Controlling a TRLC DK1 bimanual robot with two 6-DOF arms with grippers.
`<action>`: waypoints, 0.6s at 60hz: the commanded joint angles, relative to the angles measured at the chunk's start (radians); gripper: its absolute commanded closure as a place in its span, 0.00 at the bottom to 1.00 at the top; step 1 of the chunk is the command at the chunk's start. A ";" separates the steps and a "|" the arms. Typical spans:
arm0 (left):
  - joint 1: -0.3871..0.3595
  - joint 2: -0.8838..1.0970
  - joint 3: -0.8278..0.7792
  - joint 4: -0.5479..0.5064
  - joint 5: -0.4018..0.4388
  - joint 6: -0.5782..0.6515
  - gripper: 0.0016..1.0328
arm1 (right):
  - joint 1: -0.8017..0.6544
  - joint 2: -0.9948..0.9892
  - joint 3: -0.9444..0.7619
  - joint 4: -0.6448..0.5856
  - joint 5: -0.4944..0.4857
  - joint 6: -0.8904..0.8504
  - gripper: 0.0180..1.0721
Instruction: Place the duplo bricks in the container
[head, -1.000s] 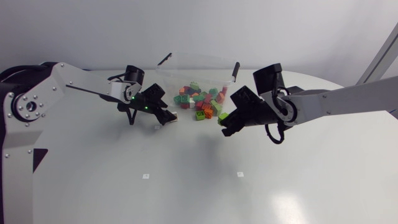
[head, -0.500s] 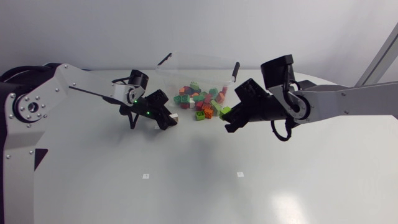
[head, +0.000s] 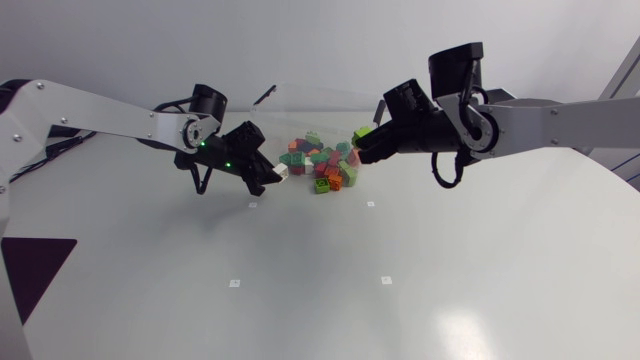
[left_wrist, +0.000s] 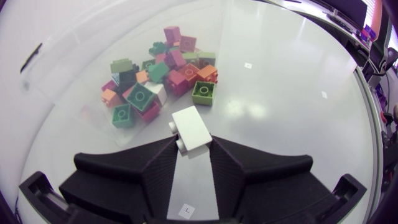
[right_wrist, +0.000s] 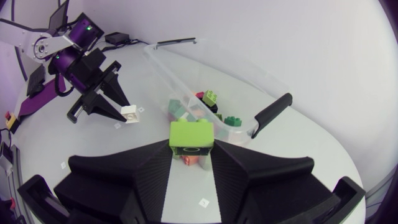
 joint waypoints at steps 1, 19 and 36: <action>-0.005 -0.054 -0.021 -0.020 0.013 0.019 0.74 | -0.011 0.059 0.053 0.020 -0.005 0.044 0.71; -0.008 -0.144 -0.021 -0.039 0.014 -0.004 0.74 | -0.028 0.112 0.166 0.022 -0.005 0.083 0.71; -0.024 -0.178 0.028 -0.036 0.019 -0.076 0.74 | -0.019 0.230 0.304 0.022 -0.003 0.103 0.71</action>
